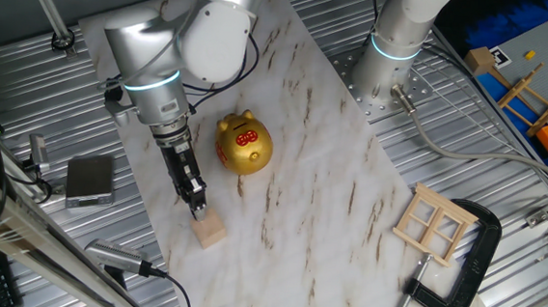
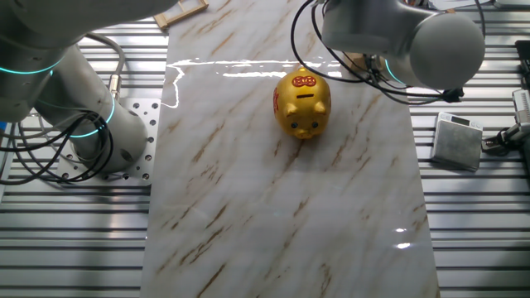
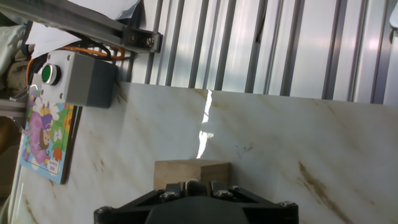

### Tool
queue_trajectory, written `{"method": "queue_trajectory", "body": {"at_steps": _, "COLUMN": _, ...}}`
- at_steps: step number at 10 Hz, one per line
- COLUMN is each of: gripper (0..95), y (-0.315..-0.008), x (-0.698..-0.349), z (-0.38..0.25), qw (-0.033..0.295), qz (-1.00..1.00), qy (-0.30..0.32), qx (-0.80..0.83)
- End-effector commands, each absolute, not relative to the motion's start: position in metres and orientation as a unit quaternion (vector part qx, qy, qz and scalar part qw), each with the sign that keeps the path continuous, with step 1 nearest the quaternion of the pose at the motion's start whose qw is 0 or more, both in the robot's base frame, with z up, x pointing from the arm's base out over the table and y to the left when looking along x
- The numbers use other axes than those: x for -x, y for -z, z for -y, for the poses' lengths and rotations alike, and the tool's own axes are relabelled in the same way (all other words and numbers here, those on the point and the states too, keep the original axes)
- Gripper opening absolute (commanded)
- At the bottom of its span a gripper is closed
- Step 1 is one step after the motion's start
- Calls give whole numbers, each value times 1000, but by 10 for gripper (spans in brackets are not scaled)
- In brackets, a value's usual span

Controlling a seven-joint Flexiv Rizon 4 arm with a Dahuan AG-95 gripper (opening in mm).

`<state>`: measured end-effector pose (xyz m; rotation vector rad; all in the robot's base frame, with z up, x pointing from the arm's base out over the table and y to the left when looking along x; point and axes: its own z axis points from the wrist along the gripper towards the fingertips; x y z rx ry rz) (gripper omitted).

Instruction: Drop coins into a piggy bank

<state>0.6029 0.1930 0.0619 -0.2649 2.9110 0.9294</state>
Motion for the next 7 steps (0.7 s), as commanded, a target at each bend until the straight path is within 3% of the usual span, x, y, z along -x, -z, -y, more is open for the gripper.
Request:
{"method": "queue_trajectory", "body": {"at_steps": 1, "gripper": 0, "y": -62, "x": -603, "z": -193, "qw": 38, "qz": -949, "qy": -301, "qx": 87}}
{"method": "queue_trajectory", "body": {"at_steps": 7, "gripper": 0, "y": -68, "x": -602, "z": -193, "qw": 37, "qz": -949, "qy": -301, "qx": 82}}
